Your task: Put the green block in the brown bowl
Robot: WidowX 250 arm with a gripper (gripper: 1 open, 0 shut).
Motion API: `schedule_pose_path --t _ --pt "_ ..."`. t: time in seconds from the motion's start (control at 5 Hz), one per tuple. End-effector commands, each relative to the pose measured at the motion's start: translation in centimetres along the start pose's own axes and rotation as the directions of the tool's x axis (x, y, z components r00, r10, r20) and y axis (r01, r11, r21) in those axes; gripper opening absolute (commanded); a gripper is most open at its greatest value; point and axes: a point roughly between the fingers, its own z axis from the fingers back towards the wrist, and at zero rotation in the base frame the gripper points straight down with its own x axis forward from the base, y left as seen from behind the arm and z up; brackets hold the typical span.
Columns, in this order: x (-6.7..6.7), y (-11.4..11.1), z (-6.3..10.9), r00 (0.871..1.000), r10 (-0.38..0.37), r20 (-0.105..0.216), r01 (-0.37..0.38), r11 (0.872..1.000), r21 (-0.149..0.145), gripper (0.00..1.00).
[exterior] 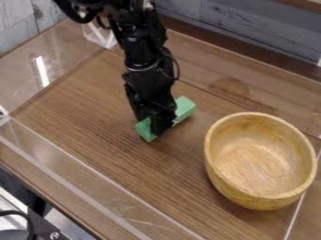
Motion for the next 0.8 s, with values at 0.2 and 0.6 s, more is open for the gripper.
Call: schedule_pose_path --t 0.2,0.6 --pt "1.5 1.1 1.7 0.998 0.000 0.060 -0.002 0.999 0.035 0.00" --pt "2.5 1.4 2.3 0.997 -0.004 0.080 0.000 0.999 0.043 0.00"
